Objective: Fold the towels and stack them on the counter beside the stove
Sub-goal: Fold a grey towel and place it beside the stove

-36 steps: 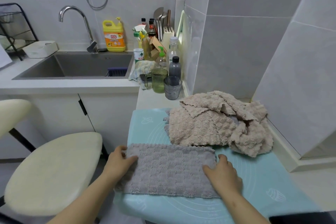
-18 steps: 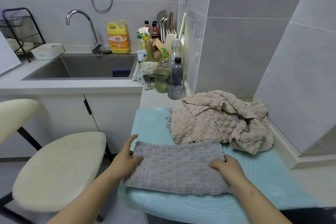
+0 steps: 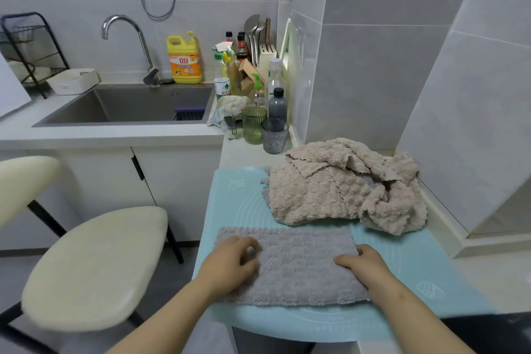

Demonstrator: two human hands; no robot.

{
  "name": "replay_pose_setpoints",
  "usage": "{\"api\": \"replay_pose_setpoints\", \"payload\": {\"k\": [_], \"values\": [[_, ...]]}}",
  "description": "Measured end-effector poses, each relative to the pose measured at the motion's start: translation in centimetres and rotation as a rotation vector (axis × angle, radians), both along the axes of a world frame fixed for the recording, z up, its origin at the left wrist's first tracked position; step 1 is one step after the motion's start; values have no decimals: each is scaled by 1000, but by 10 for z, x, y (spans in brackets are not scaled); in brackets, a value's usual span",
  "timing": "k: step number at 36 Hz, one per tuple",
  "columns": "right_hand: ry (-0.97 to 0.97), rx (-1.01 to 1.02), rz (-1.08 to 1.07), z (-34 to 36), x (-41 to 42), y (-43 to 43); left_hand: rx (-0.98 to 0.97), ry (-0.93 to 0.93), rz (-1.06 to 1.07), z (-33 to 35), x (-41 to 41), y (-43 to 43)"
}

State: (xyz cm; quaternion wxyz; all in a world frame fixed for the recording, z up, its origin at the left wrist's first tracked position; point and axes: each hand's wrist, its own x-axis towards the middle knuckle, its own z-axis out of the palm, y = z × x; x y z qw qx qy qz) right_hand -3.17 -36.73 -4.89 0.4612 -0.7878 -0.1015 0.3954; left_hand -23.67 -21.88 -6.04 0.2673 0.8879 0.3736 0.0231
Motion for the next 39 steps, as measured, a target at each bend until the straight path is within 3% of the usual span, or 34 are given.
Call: {"api": "replay_pose_setpoints", "payload": {"k": [7, 13, 15, 19, 22, 29, 34, 39], "values": [[30, 129, 2, 12, -6, 1, -16, 101, -2, -3, 5, 0], [54, 236, 111, 39, -12, 15, -138, -73, 32, 5, 12, -4], [81, 268, 121, 44, -18, 22, -356, -211, 124, 13, 16, -5], [164, 315, 190, 49, -40, 40, -975, -493, 473, 32, 19, -5], [203, 319, 295, 50, -58, 51, -1205, -590, 636, 35, 14, 4], [207, 263, 358, 47, -69, 65, -1228, -490, 584, 38, 11, 9], [176, 204, 268, 41, -62, 63, -745, -423, 478, 24, 17, 5], [141, 163, 232, 33, -56, 56, -575, -408, 316, 26, 18, 3]]}}
